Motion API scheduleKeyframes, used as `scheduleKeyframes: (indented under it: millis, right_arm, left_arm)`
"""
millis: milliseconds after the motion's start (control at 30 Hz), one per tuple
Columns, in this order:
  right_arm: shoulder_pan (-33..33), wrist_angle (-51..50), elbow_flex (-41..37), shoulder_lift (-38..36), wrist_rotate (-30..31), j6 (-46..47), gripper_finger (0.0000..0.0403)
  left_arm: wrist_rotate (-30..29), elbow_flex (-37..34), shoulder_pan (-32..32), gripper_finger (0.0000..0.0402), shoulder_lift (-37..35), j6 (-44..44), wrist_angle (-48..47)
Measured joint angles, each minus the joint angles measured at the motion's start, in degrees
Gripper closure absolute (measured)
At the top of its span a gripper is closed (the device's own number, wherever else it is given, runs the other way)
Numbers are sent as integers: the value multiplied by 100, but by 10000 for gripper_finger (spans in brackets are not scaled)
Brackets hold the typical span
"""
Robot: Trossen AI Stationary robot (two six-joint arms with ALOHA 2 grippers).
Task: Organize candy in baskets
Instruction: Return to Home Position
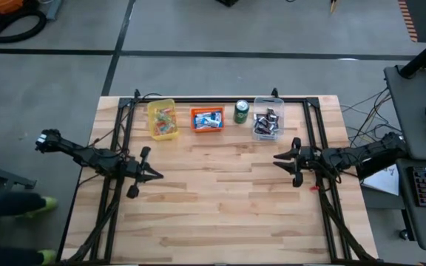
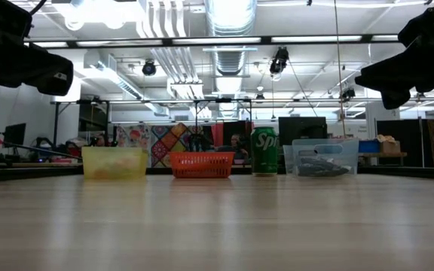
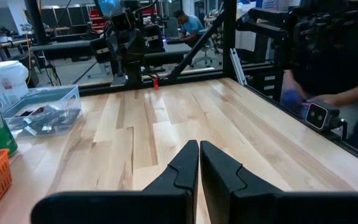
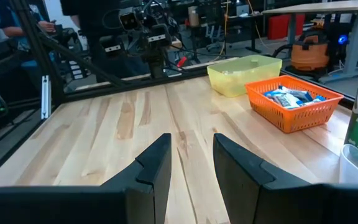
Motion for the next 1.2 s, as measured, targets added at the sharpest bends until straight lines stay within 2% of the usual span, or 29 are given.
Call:
scheduleKeyframes:
  millis: [1200]
  right_arm:
    - [0, 2, -4, 0, -1, -4, 294]
  left_arm:
    - [0, 19, 0, 402, 96, 0, 15]
